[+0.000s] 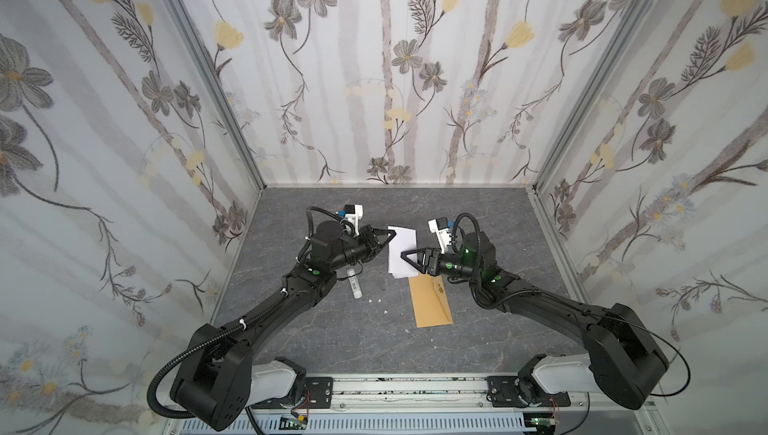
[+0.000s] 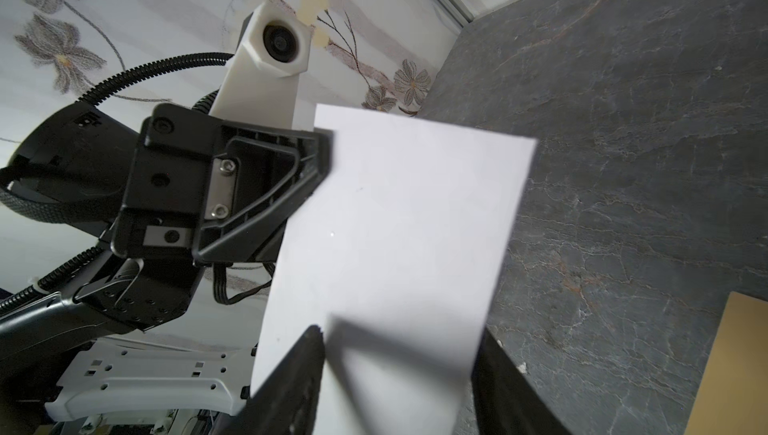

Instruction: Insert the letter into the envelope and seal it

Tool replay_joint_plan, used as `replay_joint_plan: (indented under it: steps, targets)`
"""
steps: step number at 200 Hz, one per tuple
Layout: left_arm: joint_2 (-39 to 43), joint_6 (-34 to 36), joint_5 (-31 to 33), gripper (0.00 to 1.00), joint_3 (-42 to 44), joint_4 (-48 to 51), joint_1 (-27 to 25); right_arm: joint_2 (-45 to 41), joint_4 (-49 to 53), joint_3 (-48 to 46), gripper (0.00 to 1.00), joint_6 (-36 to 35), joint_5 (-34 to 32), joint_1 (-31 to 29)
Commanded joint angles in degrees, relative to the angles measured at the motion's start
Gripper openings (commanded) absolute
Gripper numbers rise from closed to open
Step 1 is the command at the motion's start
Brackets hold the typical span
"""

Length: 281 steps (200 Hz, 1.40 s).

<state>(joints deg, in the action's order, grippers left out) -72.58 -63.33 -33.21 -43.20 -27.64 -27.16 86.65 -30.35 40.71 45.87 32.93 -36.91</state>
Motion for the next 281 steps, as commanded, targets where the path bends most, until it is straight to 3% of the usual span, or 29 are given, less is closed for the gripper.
replay_joint_plan:
  steps: [1,19,48,62,71,112,136,176,211,281]
  targets:
    - [0.3,-2.52,-0.36,0.0,0.31,-4.21,-0.11,-0.4,-4.83,-0.49,0.36,0.95,1.55,-0.1]
    - [0.26,-3.02,-0.37,0.0,0.49,-4.96,-0.18,-0.69,-5.47,-0.87,0.16,1.42,1.83,-0.1]
    - [0.29,-2.2,-0.39,0.0,0.32,-5.06,-0.01,-1.56,-5.77,-1.46,0.0,1.68,1.88,-0.1]
    - [1.84,-2.06,-0.47,0.5,0.84,-4.97,0.7,-2.2,-5.32,-1.51,0.0,1.77,1.5,-0.04]
    - [2.47,-2.02,0.02,0.58,1.95,-4.97,1.38,-2.76,-5.07,-1.61,0.0,1.85,0.91,0.05]
    - [9.72,-2.39,7.57,0.64,10.3,-4.88,1.81,-5.5,-1.54,0.46,0.0,3.9,-8.21,0.95]
    - [13.15,-2.15,17.03,0.65,13.2,-5.59,-4.95,-4.72,0.55,4.52,0.0,5.78,-15.17,1.04]
    - [13.65,-4.39,29.79,0.64,18.07,-15.71,-14.67,-2.48,-5.95,5.69,0.0,11.32,-17.37,0.37]
    - [10.15,-3.03,32.96,0.58,17.9,-24.29,-16.24,-1.44,-8.02,5.48,0.0,13.17,-18.0,-1.48]
    - [1.3,-1.01,31.45,0.52,11.66,-31.66,-16.26,0.33,-11.75,5.48,0.0,15.57,-16.73,-3.43]
